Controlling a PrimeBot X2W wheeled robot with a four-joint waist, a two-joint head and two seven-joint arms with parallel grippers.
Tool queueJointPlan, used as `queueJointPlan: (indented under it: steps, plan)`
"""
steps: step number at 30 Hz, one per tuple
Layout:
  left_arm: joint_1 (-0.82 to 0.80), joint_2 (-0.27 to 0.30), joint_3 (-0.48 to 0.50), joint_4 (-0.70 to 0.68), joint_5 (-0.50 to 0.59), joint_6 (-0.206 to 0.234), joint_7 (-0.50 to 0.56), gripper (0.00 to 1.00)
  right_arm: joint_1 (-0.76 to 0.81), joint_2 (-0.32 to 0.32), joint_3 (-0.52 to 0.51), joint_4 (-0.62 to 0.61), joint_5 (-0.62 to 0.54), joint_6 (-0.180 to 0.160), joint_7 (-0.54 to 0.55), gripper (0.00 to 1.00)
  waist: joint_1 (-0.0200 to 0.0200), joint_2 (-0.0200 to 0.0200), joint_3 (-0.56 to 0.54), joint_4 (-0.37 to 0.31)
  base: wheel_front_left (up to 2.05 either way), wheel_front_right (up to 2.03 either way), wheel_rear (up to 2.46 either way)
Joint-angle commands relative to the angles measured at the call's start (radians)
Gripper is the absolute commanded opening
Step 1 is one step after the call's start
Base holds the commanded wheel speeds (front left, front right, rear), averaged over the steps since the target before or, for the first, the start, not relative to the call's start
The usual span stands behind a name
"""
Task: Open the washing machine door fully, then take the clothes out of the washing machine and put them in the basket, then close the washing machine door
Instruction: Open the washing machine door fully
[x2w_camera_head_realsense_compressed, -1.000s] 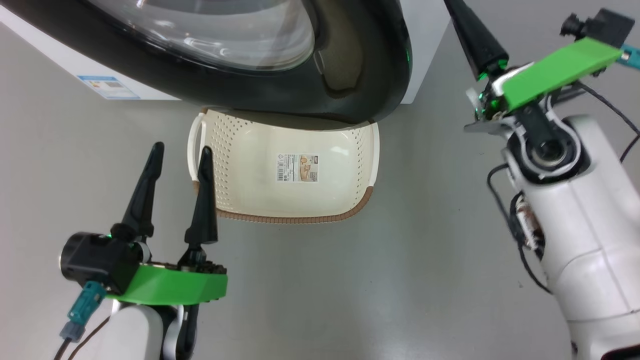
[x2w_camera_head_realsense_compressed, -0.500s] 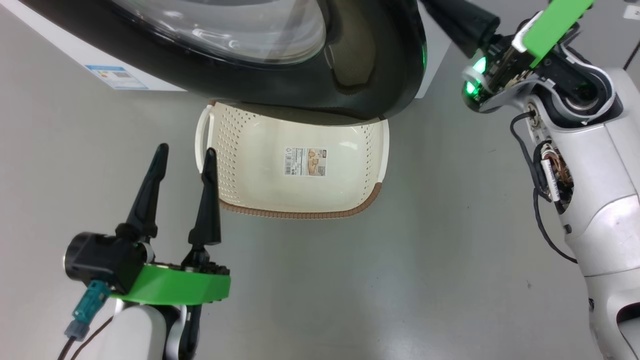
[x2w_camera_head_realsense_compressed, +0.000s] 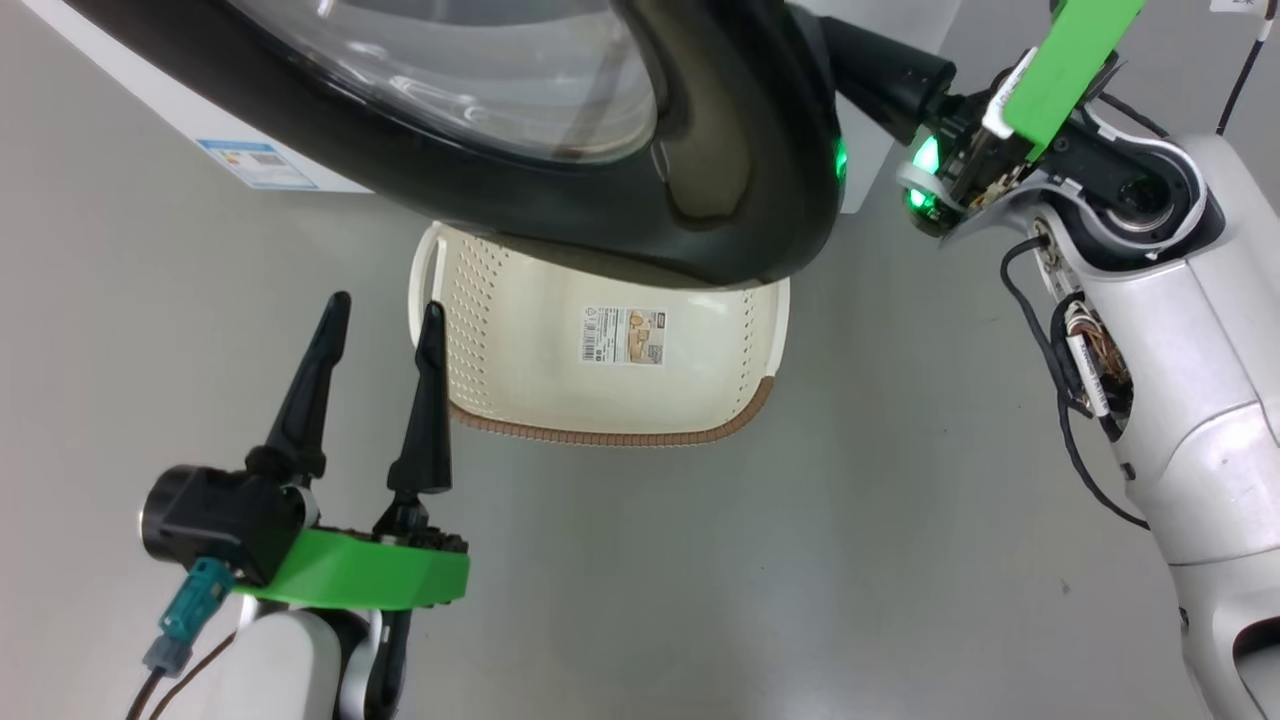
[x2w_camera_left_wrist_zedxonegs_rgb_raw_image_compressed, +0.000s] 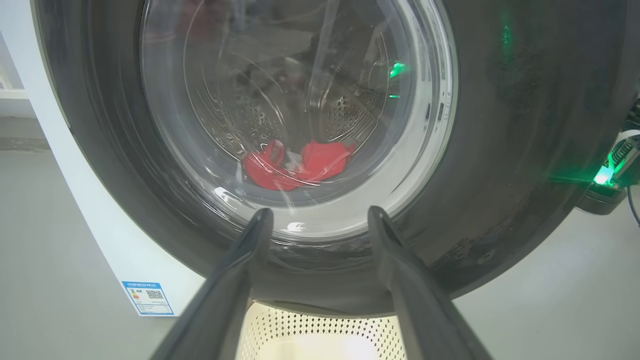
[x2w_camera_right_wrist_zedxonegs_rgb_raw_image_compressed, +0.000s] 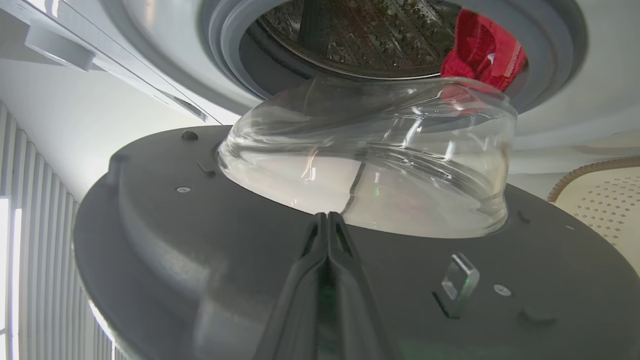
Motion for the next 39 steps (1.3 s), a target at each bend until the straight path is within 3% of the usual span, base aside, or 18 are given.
queueJointPlan:
  steps: [1,20,39]
  plan:
    - [-0.008,0.018,0.030,-0.018,0.001,0.007,-0.005,1.00,0.021,0.023,0.019,-0.043,-0.004,0.007,0.012,0.00,0.0000,0.0000,-0.011,0.004,0.00,0.00,0.00]
    - [0.044,0.018,0.047,-0.013,-0.008,0.030,-0.005,1.00,0.180,0.023,0.071,-0.083,0.029,0.007,0.042,0.00,0.0000,0.0000,-0.115,0.053,0.00,0.00,0.00]
    - [0.153,0.018,0.062,0.001,-0.015,0.061,-0.005,1.00,0.302,0.053,0.146,-0.066,0.071,0.007,0.064,0.00,0.0000,0.0000,-0.271,0.168,0.00,0.00,0.00]
